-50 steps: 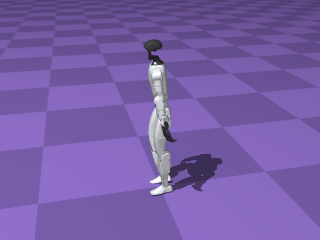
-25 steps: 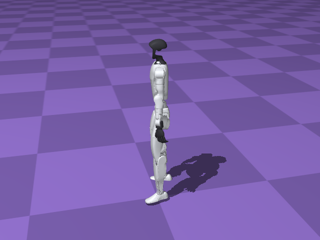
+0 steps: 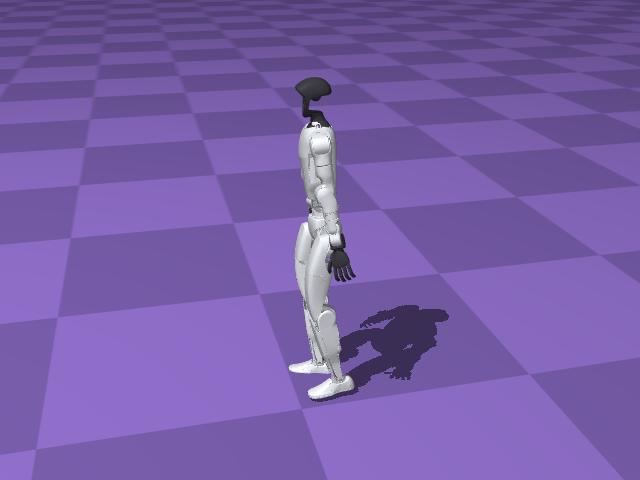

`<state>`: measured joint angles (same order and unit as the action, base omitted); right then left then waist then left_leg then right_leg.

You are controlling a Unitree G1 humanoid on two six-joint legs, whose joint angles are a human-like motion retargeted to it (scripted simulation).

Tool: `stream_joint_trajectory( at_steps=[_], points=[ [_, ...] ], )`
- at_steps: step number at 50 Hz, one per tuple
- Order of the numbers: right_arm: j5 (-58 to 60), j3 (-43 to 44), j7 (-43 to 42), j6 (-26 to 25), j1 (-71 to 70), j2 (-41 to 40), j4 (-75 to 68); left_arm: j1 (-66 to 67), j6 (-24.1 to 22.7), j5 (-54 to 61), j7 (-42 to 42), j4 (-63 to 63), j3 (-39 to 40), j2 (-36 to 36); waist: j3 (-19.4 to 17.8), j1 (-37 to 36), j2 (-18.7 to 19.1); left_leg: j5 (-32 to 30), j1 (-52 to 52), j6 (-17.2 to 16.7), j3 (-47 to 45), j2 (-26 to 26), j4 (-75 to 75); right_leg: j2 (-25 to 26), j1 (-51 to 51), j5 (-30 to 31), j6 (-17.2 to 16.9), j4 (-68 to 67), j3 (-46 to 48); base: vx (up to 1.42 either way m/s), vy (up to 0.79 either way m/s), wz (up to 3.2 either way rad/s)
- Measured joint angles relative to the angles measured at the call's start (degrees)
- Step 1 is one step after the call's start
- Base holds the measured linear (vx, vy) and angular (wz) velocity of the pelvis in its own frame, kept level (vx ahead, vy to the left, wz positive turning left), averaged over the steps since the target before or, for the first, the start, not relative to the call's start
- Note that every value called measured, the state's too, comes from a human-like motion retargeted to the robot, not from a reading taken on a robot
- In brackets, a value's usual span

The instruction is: Upper body actions

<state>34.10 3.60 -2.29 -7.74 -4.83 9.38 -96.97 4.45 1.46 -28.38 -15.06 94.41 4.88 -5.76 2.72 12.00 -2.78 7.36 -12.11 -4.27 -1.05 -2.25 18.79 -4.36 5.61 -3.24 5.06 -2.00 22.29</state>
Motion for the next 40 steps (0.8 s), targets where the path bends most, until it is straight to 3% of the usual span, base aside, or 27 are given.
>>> stream_joint_trajectory(
  at_steps=[2,5,10,18,25,40],
  points=[
    [-0.5,-0.7,0.2,1.4,0.5,-1.1,1.1,0.3,1.0,-0.5,0.9,0.7,0.0,-0.6,-0.3,-7.1,-1.3,-1.2,3.1,2.6,-9.0,-0.1,-2.1,1.7,0.6,0.9,0.7,-0.4,-8.1,0.03,-0.08,-2.62],
    [-0.6,-1.2,1.0,3.7,1.8,-2.4,3.1,-0.3,2.2,-2.8,0.9,1.8,-1.5,-1.7,0.6,-5.8,-0.3,0.9,6.9,1.0,-9.0,1.2,-4.5,3.1,0.4,0.6,1.0,-0.5,-7.1,0.03,-0.03,-0.19],
    [0.4,-2.0,0.6,5.3,3.4,-3.7,3.7,-2.1,3.5,-8.1,2.9,0.8,-3.5,-1.8,1.9,-3.3,0.8,1.1,8.9,2.8,-5.4,0.5,-9.6,4.3,-0.2,0.1,1.2,0.0,-4.2,0.01,0.0,0.38],
    [2.9,-4.1,2.5,4.0,3.7,-3.2,-0.4,-4.3,0.0,-14.2,10.6,-6.5,-8.7,-0.3,2.5,-6.2,0.8,-0.4,10.1,4.9,-7.4,0.2,-13.5,4.4,0.0,0.2,1.1,0.1,-4.3,0.01,0.06,0.0],
    [6.3,-4.2,1.4,2.5,3.8,-3.2,-0.4,-4.7,-1.7,-15.8,9.7,-8.0,-12.0,0.5,3.0,-5.6,1.1,-0.9,10.1,5.5,-7.1,-0.1,-14.5,4.2,0.1,0.1,0.7,0.1,-3.5,0.0,0.02,0.03],
    [3.2,-3.4,1.9,3.5,3.4,-4.5,1.4,-1.4,2.1,-19.4,6.8,-0.3,-9.1,-0.8,3.3,-5.6,1.1,-1.0,10.6,5.9,-7.5,-0.4,-14.7,4.1,0.4,0.7,-0.3,-0.3,-4.5,0.0,0.0,0.0]
  ],
)
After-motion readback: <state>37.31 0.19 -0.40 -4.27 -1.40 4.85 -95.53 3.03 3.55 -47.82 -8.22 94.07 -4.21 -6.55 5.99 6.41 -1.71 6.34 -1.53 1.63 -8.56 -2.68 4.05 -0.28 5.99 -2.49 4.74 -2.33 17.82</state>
